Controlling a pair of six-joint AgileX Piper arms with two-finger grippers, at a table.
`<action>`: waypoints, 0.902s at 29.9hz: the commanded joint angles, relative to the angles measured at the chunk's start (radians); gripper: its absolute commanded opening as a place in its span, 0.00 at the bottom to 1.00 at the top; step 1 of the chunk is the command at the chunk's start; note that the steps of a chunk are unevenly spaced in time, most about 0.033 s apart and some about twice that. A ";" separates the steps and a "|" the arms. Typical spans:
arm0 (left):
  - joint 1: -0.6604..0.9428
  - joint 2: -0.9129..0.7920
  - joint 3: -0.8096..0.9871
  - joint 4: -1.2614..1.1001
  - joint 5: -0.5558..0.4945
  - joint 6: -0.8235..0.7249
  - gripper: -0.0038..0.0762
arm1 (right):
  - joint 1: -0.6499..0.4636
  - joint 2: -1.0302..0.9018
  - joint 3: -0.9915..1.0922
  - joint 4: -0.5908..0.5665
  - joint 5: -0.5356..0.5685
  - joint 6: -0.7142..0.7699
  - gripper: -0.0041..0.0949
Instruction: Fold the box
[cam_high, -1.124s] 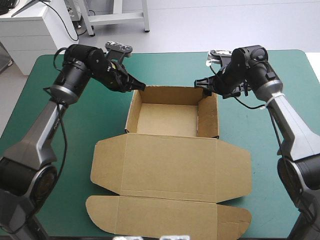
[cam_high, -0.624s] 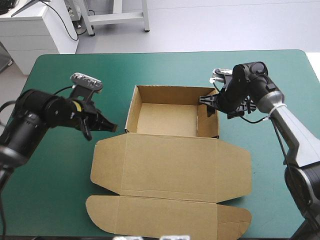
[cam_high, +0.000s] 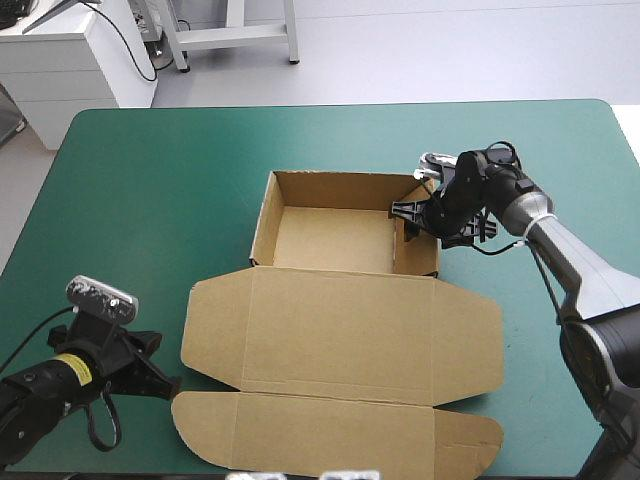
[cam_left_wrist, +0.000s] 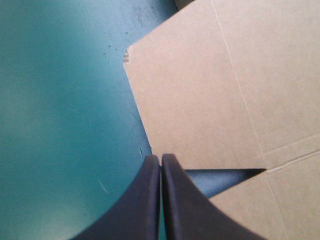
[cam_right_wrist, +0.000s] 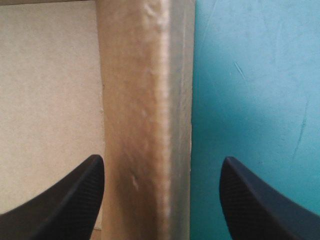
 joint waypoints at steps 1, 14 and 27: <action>-0.003 -0.056 0.030 -0.003 -0.066 -0.010 0.04 | -0.001 -0.027 -0.023 0.009 -0.023 -0.002 0.65; -0.003 -0.108 0.087 -0.005 -0.068 -0.007 0.04 | -0.001 -0.021 -0.044 0.042 0.001 -0.092 0.03; -0.003 -0.108 0.087 -0.003 -0.072 -0.007 0.04 | -0.094 -0.079 -0.353 -0.338 0.242 -0.143 0.02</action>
